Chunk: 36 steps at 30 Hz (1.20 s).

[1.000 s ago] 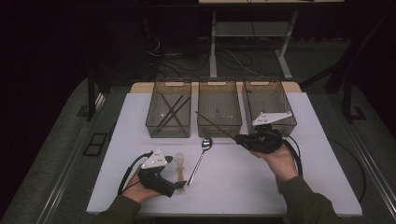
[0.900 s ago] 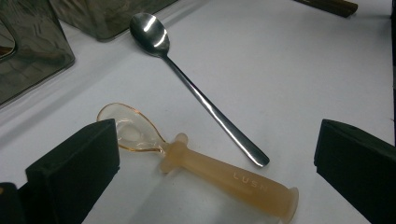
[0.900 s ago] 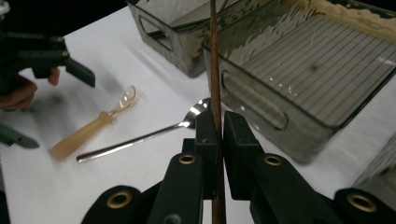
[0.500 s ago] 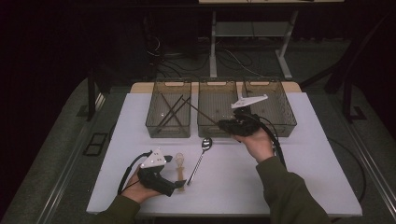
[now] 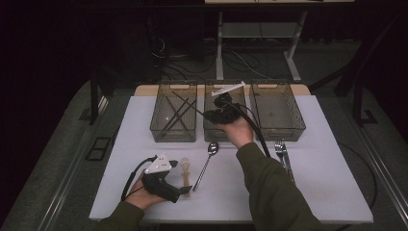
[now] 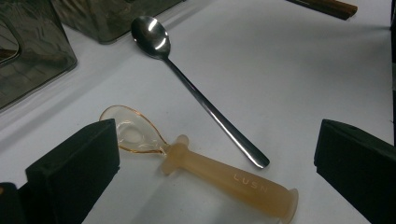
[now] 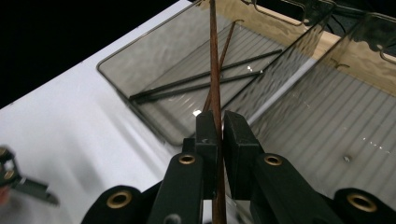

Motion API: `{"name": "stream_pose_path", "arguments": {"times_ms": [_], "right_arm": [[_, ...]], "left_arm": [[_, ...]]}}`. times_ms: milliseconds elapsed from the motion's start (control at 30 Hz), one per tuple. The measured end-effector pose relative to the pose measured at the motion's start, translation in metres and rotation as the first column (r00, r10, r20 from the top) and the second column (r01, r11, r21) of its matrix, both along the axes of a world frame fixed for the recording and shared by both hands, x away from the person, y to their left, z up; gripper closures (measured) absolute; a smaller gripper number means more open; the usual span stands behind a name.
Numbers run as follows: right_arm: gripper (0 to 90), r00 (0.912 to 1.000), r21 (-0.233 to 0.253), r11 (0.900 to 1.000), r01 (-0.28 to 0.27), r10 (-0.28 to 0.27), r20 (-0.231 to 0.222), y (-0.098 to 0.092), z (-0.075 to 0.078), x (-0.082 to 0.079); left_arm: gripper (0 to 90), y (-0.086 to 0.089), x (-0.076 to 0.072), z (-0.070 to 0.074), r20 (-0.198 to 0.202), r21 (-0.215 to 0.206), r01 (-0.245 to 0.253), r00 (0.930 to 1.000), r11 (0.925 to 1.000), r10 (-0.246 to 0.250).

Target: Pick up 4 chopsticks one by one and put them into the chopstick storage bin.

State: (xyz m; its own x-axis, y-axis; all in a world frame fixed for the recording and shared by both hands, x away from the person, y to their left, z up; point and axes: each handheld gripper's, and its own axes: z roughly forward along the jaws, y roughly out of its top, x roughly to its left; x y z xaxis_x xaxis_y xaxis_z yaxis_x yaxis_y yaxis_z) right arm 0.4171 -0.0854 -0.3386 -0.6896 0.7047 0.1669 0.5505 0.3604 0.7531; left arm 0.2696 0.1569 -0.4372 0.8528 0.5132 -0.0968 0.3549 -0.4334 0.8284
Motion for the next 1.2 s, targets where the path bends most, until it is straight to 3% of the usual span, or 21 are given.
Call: {"name": "stream_pose_path", "arguments": {"times_ms": [500, 800, 933, 1200], "right_arm": [[84.5, 0.9982, -0.058, 0.997, 0.052, -0.054, -0.028, 0.057, -0.006, 0.048], [84.5, 0.9945, -0.088, 0.992, 0.092, -0.096, -0.043, 0.094, -0.015, 0.064], [84.5, 0.9899, -0.105, 0.986, 0.13, -0.135, -0.043, 0.102, -0.02, 0.068], [83.5, 0.9881, -0.11, 0.984, 0.141, -0.147, -0.045, 0.105, -0.031, 0.072]], "left_arm": [[0.0, -0.001, -0.001, 0.001, -0.002, -0.02, 0.004, 1.0, 0.9998, -0.004], [0.0, 0.0, 0.0, 0.001, 0.004, -0.015, 0.011, 0.9999, 0.9998, -0.011], [0.0, 0.0, 0.0, 0.001, 0.005, -0.015, 0.012, 0.9999, 0.9998, -0.012], [0.0, 0.0, 0.0, 0.001, 0.002, -0.012, 0.015, 0.9999, 0.9998, -0.015]]}}
